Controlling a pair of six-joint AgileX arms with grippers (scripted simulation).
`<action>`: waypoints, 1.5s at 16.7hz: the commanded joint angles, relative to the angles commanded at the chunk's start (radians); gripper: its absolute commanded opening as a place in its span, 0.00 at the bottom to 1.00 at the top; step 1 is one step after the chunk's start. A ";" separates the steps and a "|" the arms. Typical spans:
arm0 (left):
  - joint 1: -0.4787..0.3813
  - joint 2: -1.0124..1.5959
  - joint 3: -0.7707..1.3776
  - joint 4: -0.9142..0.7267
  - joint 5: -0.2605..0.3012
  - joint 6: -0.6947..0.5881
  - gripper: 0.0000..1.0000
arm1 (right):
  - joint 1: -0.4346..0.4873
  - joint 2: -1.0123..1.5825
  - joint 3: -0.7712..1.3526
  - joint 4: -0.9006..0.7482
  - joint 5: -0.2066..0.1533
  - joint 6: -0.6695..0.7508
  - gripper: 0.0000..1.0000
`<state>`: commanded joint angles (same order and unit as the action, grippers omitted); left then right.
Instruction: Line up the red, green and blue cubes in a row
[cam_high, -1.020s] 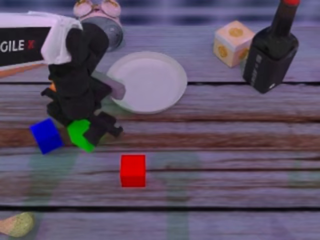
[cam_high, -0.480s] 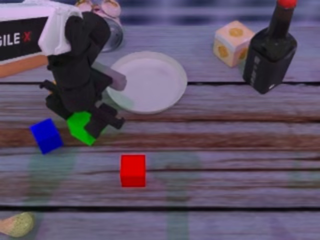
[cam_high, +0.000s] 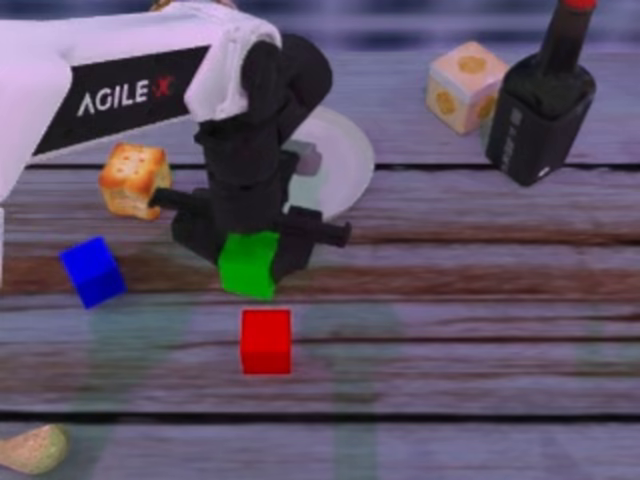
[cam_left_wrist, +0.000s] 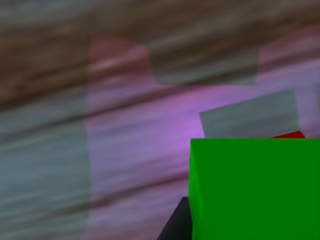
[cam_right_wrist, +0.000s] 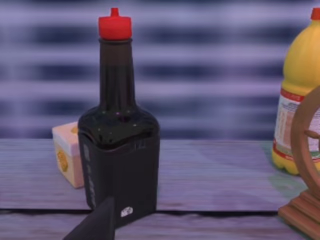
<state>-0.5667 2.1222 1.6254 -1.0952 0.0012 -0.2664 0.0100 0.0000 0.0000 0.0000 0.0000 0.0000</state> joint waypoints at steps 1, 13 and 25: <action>-0.030 0.008 0.019 -0.011 0.000 -0.083 0.00 | 0.000 0.000 0.000 0.000 0.000 0.000 1.00; -0.202 0.032 0.118 -0.060 -0.002 -0.496 0.00 | 0.000 0.000 0.000 0.000 0.000 0.000 1.00; -0.198 0.114 -0.038 0.177 -0.002 -0.492 0.00 | 0.000 0.000 0.000 0.000 0.000 0.000 1.00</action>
<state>-0.7651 2.2360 1.5875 -0.9182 -0.0004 -0.7580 0.0100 0.0000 0.0000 0.0000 0.0000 0.0000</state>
